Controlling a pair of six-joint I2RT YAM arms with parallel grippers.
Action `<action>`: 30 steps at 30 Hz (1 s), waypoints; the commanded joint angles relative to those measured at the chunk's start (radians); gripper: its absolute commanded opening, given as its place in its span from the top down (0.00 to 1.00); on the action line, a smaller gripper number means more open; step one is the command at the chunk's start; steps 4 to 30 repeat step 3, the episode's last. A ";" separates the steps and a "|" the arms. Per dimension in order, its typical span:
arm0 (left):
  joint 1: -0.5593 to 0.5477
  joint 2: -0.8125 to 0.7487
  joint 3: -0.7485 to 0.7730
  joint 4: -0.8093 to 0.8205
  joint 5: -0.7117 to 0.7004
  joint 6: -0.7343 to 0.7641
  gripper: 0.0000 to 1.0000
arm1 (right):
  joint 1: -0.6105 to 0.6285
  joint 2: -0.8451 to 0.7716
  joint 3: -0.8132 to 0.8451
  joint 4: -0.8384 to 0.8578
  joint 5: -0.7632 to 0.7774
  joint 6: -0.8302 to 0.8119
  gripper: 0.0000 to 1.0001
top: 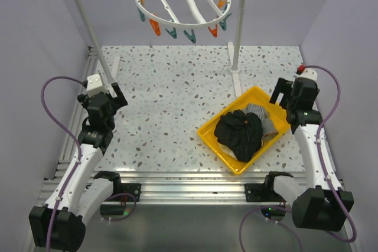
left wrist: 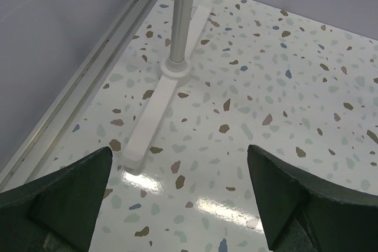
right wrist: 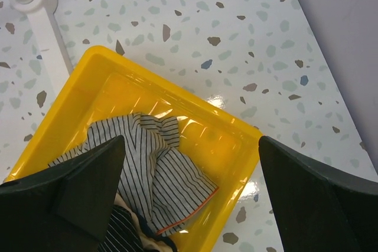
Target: Remove the underwear clipped to the hanger
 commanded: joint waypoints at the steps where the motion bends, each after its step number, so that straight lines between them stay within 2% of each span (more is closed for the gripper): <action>1: 0.008 0.000 -0.009 0.045 -0.020 0.007 0.00 | -0.005 0.012 0.020 0.046 0.023 -0.004 0.01; 3: 0.008 0.005 -0.012 0.051 -0.020 0.007 0.00 | -0.003 0.013 0.022 0.050 0.003 -0.046 0.02; 30: 0.008 0.005 -0.012 0.051 -0.020 0.007 0.00 | -0.003 0.013 0.022 0.050 0.003 -0.046 0.02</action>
